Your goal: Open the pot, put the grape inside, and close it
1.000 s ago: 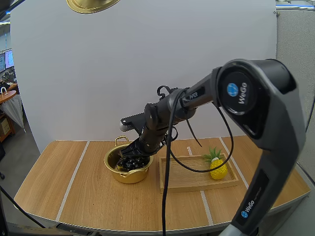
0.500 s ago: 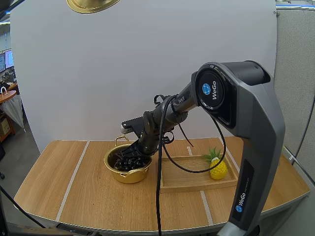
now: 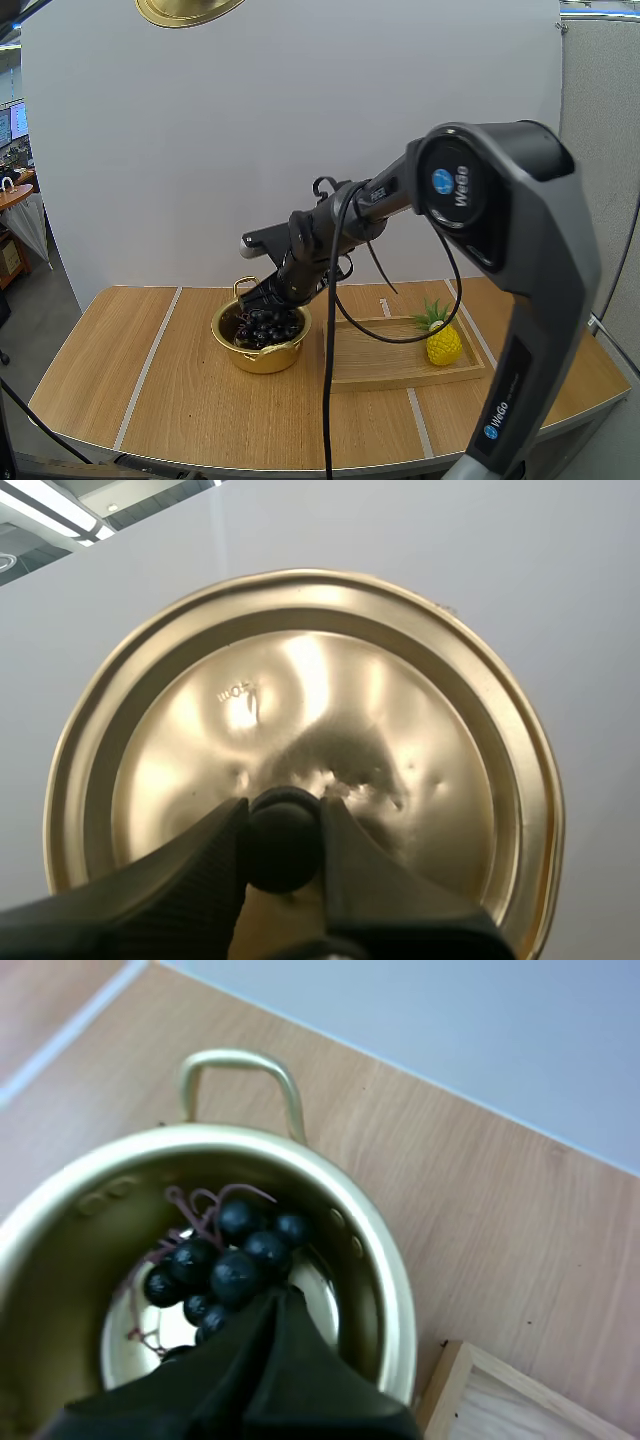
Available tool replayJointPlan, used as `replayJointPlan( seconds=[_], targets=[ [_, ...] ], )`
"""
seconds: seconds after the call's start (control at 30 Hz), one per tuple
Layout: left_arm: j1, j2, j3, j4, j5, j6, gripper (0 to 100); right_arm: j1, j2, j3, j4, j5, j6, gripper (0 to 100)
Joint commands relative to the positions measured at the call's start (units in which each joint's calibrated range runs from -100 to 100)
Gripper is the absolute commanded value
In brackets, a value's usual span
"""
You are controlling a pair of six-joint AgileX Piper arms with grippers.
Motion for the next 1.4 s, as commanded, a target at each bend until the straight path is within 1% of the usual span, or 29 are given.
replayJointPlan(
  seconds=[0.0, 0.1, 0.23, 0.33, 0.43, 0.6, 0.73, 0.8, 0.87, 1.0, 1.07, 1.27, 1.37],
  targets=[
    [-0.17, -0.4, -0.4, 0.3, -2.6, -0.1, 0, 0.0, -4.8, 0.5, 0.2, 3.7, -0.1, 0],
    [-0.17, -0.4, -0.4, 0.3, -2.6, -0.1, 0, 0.0, -9.1, 0.6, 0.2, 7.5, -0.1, 0],
    [-0.17, -0.4, -0.4, 0.3, -2.6, -0.1, 0, 0.0, -16.2, 2.0, 0.0, 17.9, -0.1, 0],
    [-0.17, -0.4, -0.4, 0.3, -2.6, -0.1, 0, 0.0, -24.8, 5.9, -0.2, 20.0, -0.1, 0],
    [-0.17, -0.4, -0.4, 0.3, -2.6, -0.1, 0, 0.0, -35.9, 9.8, 0.1, 24.2, -0.1, 0],
    [-0.17, -0.4, -0.4, 0.3, -2.6, -0.1, 0, 0.0, -54.0, 14.4, 0.1, 34.4, -0.1, 0],
    [-0.17, -0.4, -0.4, 0.3, -2.6, -0.1, 0, 0.0, -65.6, 14.7, 0.1, 45.1, 0.0, 0],
    [-0.17, -0.4, -0.4, 0.3, -2.6, -0.1, 0, 0.0, -69.3, 14.7, 0.1, 51.4, 0.0, 0],
    [-0.17, -0.4, -0.4, 0.3, -2.6, -0.1, 0, 0.0, -72.7, 14.7, 0.0, 55.0, 0.0, 0],
    [-0.17, -0.4, -0.4, 0.3, -2.6, -0.1, 0, -0.1, -78.8, 14.7, -0.4, 56.4, -0.3, 0],
    [-0.17, -0.4, -0.4, 0.0, -2.6, -0.2, 0, -0.7, -81.0, 14.8, -0.4, 58.1, -0.4, 0],
    [-0.17, -0.4, -0.4, -0.1, -2.4, -0.3, 0, -2.3, -84.5, 16.6, 1.5, 62.7, -1.8, 0],
    [-0.17, -0.5, -0.4, -0.3, 3.8, -0.4, 0, -3.1, -85.2, 17.2, 2.4, 62.7, -2.6, 0]
  ],
)
